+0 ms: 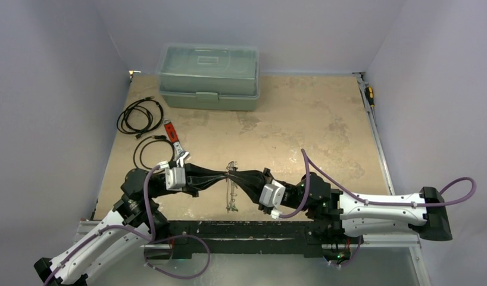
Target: Put the keys on the keyring
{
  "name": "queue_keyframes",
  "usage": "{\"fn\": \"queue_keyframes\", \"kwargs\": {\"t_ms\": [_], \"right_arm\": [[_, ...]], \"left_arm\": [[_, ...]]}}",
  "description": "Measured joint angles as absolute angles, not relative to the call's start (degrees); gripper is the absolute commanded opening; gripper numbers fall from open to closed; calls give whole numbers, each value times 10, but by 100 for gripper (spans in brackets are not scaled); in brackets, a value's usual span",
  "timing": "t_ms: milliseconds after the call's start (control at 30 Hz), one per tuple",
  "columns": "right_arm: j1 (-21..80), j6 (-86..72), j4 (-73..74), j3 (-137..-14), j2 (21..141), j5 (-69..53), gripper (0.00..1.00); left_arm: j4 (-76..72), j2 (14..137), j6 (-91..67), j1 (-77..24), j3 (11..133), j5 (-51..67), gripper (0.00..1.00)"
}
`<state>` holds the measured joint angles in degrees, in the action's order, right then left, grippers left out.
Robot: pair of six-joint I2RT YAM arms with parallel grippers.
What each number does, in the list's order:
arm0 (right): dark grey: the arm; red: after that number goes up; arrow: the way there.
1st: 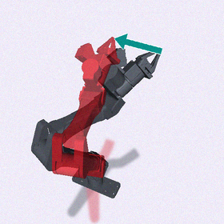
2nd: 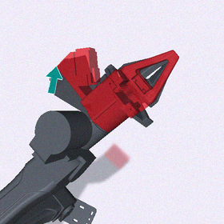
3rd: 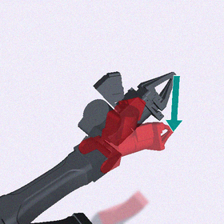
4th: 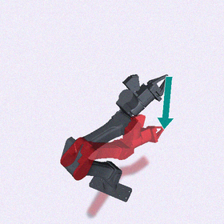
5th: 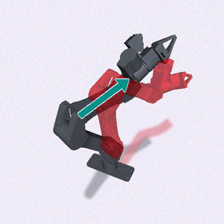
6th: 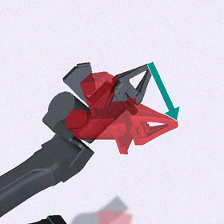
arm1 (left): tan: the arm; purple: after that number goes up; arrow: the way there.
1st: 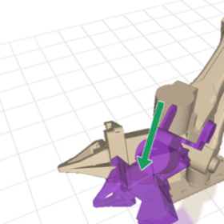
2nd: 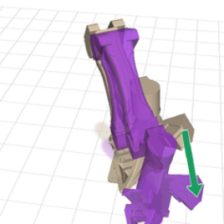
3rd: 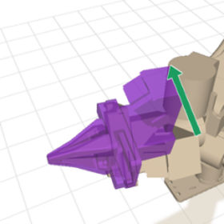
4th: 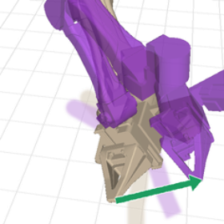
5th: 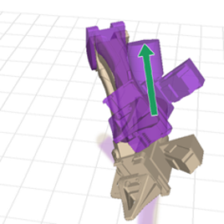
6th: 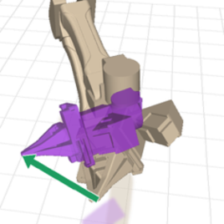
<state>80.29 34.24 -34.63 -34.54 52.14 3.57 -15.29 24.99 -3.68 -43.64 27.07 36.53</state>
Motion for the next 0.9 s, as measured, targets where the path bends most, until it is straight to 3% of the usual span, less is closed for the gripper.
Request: {"fn": "queue_keyframes", "kwargs": {"t_ms": [133,633,700,800,900], "right_arm": [[803,332,-311,-379,533,35,37],[803,319,-100,-502,553,56,64],[803,318,-69,-528,564,66,78],[803,312,-26,-562,582,77,90],[803,310,33,-608,609,84,90]], "left_arm": [[-136,245,-34,-436,271,353,0],[-110,239,-21,-436,271,311,0],[-110,239,-19,-436,271,308,0],[-110,242,-19,-436,271,308,0],[-107,245,-19,-436,271,307,0]]}}
